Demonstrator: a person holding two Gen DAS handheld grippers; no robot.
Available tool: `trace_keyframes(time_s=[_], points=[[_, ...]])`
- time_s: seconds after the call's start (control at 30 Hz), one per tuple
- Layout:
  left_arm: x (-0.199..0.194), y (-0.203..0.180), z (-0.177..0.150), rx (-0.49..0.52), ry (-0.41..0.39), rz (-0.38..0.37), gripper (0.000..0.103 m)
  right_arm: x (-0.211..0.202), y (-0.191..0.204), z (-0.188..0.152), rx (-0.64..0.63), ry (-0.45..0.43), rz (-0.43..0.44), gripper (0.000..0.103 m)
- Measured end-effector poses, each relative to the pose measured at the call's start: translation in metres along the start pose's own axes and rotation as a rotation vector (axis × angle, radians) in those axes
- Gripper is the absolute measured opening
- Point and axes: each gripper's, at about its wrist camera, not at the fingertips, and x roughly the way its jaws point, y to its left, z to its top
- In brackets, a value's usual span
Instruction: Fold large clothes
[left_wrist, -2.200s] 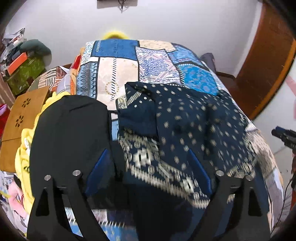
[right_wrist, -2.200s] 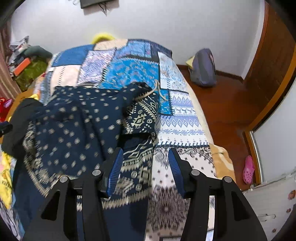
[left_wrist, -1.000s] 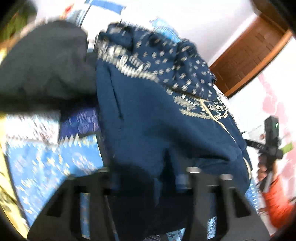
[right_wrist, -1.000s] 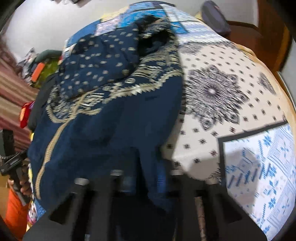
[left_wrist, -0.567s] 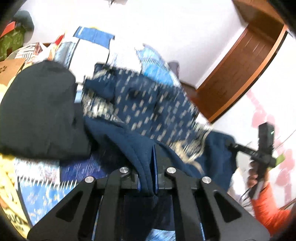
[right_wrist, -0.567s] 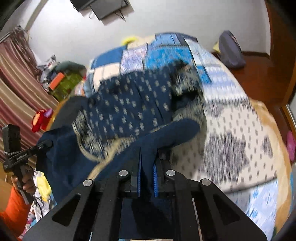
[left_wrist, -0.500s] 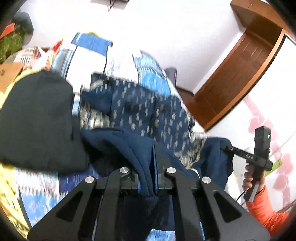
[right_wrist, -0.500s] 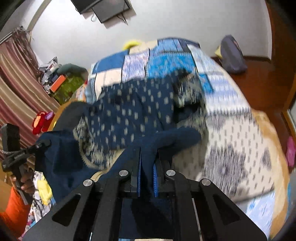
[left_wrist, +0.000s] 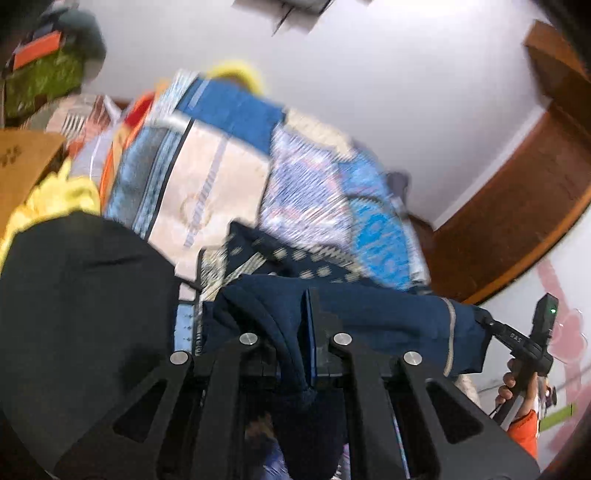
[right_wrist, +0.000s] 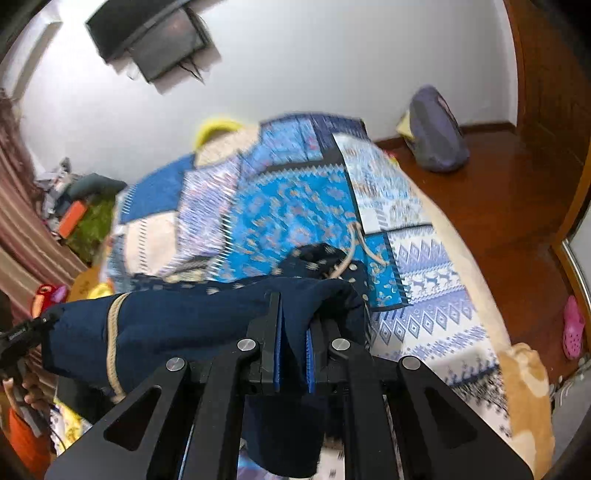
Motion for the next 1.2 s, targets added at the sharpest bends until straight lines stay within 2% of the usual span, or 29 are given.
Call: trace_keyframes(time_s=[0.13, 0.27, 0.33, 0.43, 0.57, 0.63, 0.7, 0.77, 0.83, 0.97, 1.07, 1.2], points=[[0.050, 0.016, -0.004, 0.037, 0.092, 0.085, 0.014, 0.035, -0.010, -0.009, -0.008, 0.051, -0.028, 0.010], [0.066, 0.022, -0.015, 0.059, 0.130, 0.094, 0.015, 0.038, -0.016, -0.015, -0.024, 0.035, -0.021, 0.015], [0.067, 0.021, -0.018, 0.087, 0.137, 0.101, 0.016, 0.033, -0.018, -0.018, -0.028, 0.037, -0.035, 0.025], [0.062, 0.015, -0.018, 0.122, 0.138, 0.127, 0.016, 0.025, -0.019, -0.017, -0.036, 0.039, -0.127, 0.049], [0.041, -0.003, -0.019, 0.201, 0.099, 0.180, 0.019, 0.000, -0.015, -0.022, -0.064, 0.011, -0.154, 0.051], [0.030, -0.012, -0.020, 0.233, 0.075, 0.213, 0.026, -0.013, -0.009, -0.027, -0.091, 0.005, -0.163, 0.051], [0.020, -0.018, -0.020, 0.260, 0.040, 0.264, 0.050, -0.024, 0.000, -0.033, -0.124, 0.004, -0.154, 0.051], [0.001, -0.027, -0.021, 0.300, -0.035, 0.321, 0.057, -0.033, 0.011, -0.039, -0.150, 0.004, -0.132, 0.051], [-0.010, -0.034, -0.022, 0.324, -0.051, 0.319, 0.057, -0.038, 0.021, -0.045, -0.164, 0.009, -0.101, 0.051], [-0.021, -0.048, -0.034, 0.346, -0.032, 0.258, 0.057, -0.039, 0.039, -0.059, -0.157, 0.043, -0.010, 0.051], [-0.015, -0.062, -0.054, 0.366, 0.027, 0.213, 0.057, -0.030, 0.052, -0.067, -0.151, 0.090, 0.053, 0.051], [0.005, -0.076, -0.083, 0.416, 0.098, 0.190, 0.057, -0.011, 0.072, -0.079, -0.196, 0.141, 0.063, 0.051]])
